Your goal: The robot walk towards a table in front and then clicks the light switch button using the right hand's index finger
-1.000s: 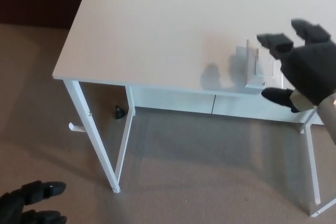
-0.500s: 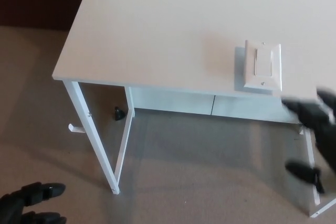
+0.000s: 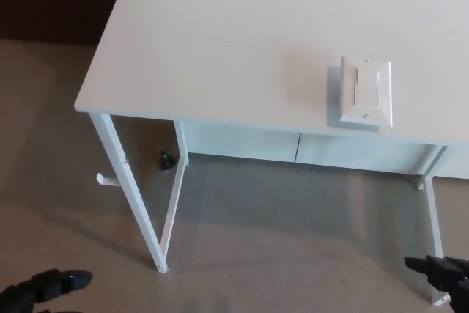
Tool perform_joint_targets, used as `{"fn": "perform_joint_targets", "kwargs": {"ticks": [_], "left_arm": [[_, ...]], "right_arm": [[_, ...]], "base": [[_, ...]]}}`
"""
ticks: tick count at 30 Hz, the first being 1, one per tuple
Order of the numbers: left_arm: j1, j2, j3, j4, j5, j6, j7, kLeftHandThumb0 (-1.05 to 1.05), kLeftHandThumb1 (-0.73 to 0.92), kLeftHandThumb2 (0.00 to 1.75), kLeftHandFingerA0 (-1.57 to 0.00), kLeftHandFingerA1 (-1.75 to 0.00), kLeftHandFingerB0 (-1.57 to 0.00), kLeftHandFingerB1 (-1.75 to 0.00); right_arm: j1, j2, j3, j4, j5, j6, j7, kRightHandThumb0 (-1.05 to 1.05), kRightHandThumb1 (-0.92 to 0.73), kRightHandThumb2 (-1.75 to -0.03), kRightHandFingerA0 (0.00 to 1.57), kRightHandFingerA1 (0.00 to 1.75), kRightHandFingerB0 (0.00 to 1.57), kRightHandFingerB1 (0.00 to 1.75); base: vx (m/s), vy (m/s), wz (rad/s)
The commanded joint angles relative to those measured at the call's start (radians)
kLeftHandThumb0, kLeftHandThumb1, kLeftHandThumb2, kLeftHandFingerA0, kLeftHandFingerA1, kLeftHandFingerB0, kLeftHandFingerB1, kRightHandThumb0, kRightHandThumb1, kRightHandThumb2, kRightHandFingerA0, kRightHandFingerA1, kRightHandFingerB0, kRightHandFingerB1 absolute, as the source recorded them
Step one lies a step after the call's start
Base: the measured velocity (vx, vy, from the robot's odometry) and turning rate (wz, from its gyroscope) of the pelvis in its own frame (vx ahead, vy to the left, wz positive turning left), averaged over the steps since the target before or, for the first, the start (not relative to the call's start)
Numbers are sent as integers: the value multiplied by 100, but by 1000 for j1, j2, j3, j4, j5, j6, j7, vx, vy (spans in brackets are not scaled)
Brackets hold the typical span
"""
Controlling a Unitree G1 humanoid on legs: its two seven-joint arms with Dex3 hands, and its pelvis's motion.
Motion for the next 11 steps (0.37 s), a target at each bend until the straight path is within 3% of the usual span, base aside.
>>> {"fn": "perform_joint_targets", "kwargs": {"ticks": [1, 2, 3, 5, 6, 11], "left_arm": [[8, 5, 2, 12, 12, -38, 5, -19, 62, 58, -45, -42, -40, -39], [9, 6, 0, 11, 16, -37, 7, -20, 62, 58, -45, -42, -40, -39], [6, 3, -2, 12, 18, -31, 9, -20, 61, 58, -45, -42, -39, -39], [6, 2, -2, 12, 18, -32, 12, -21, 61, 58, -46, -43, -40, -39], [2, -1, -1, 16, 16, -32, 12, -21, 61, 58, -46, -43, -40, -39], [9, -2, -1, 1, 18, -20, 13, -22, 61, 58, -45, -42, -40, -39]], "right_arm": [[14, 14, -37, 18, 151, 10, 86, -61, -78, -67, 8, 24, 14, 28], [11, 17, -43, 28, 170, 11, 96, -61, -78, -66, 9, 25, 14, 28], [11, 16, -50, 30, 178, 10, 101, -66, -63, -88, 5, 33, 7, 35], [9, 16, -53, 40, 183, 2, 99, -66, -62, -88, 5, 33, 7, 35], [10, 18, -56, 31, 188, 7, 103, -59, -78, -63, 7, 29, 13, 28], [17, 11, -52, 23, 188, 3, 108, -59, -79, -63, 8, 28, 13, 28]], "base": [[0, 0, 0], [0, 0, 0], [0, 0, 0], [0, 0, 0], [0, 0, 0], [0, 0, 0]]}}
